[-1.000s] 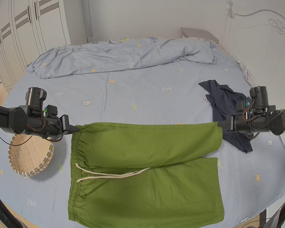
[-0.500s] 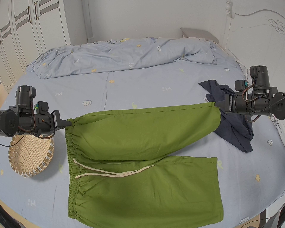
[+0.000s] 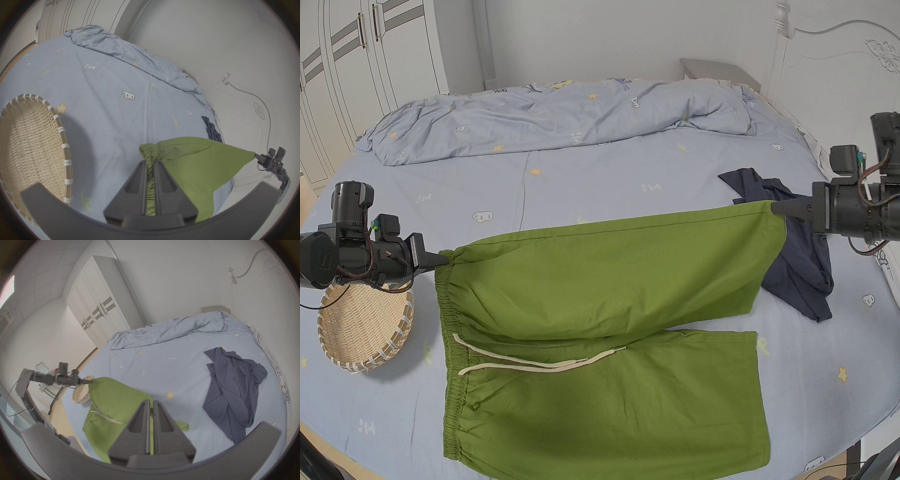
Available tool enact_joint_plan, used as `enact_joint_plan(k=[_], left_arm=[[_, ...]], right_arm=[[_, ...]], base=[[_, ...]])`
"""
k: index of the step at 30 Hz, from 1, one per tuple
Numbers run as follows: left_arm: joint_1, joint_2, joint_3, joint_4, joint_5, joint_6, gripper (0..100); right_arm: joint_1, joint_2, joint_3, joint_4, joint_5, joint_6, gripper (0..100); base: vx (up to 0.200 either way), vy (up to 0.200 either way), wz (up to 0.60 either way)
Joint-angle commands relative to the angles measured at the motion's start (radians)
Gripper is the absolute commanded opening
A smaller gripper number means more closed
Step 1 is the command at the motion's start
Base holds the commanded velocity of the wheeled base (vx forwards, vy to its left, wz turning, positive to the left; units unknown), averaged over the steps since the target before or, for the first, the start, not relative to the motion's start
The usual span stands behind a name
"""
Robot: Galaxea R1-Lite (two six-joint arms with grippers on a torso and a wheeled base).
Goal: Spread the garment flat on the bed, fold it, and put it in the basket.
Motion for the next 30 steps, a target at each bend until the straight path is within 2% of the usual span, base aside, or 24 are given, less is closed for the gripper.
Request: enact_joint_plan(k=[1, 12, 16, 22, 30], left_arm=[[-0.004, 0.002, 0.002, -0.001, -0.001, -0.001, 0], [-0.007, -0.004, 0.013, -0.003, -0.001, -0.001, 0], [-0.008, 0.005, 0.013, -0.006, -0.001, -0.001, 0], [-0.002, 0.027, 0.018, -0.041, 0.001, -0.001, 0], [0.024, 0.117, 0.019, -0.145, 0.009, 0.002, 0]], right_arm=[[0.074, -0.161, 0.008, 0.073, 0.001, 0.000, 0], [0.061, -0.129, 0.086, 0.072, 0.001, 0.003, 0], [0.011, -0.012, 0.134, -0.060, 0.002, 0.005, 0], [-0.061, 0.163, 0.109, -0.226, 0.010, 0.001, 0], [-0.083, 0.347, -0.020, -0.283, 0.001, 0.000, 0]], base=[[0.000, 0.000, 0.00], [0.000, 0.000, 0.00], [0.000, 0.000, 0.00], [0.000, 0.000, 0.00], [0.000, 0.000, 0.00]])
